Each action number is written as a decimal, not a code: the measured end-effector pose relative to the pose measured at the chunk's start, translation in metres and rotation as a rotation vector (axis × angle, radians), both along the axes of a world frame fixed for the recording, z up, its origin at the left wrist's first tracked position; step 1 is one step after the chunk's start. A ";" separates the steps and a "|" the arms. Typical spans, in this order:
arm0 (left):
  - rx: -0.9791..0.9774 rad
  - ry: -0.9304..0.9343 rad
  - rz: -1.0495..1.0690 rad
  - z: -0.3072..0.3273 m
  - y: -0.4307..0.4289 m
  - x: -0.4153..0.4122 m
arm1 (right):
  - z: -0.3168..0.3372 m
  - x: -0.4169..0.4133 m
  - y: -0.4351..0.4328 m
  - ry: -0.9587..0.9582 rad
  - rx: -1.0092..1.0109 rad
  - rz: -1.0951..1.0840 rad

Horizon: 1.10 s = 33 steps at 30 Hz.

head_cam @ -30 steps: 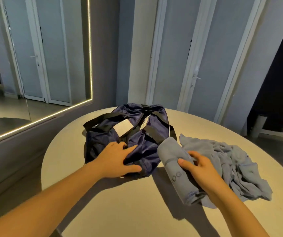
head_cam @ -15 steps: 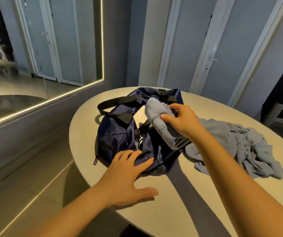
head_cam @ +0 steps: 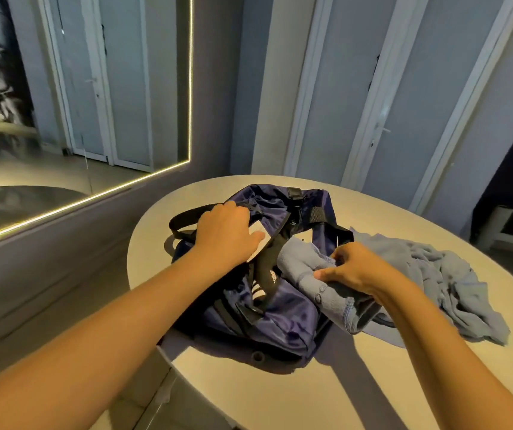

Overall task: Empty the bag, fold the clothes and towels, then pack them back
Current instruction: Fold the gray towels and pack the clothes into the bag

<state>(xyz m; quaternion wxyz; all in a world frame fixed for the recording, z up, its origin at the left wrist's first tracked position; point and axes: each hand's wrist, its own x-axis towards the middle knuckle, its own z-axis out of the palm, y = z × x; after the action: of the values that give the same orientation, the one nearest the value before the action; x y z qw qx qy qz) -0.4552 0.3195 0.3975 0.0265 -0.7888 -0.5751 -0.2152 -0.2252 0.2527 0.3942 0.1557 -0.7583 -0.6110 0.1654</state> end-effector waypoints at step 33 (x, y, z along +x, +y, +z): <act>-0.087 -1.009 0.038 0.008 0.051 -0.068 | 0.002 -0.084 0.139 0.556 -0.105 0.500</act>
<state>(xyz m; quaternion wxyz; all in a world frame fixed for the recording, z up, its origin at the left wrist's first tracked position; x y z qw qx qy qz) -0.5234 0.3705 0.4058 -0.2838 -0.5762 -0.5390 -0.5449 -0.3094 0.3916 0.3966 0.2316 -0.5187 -0.7024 0.4290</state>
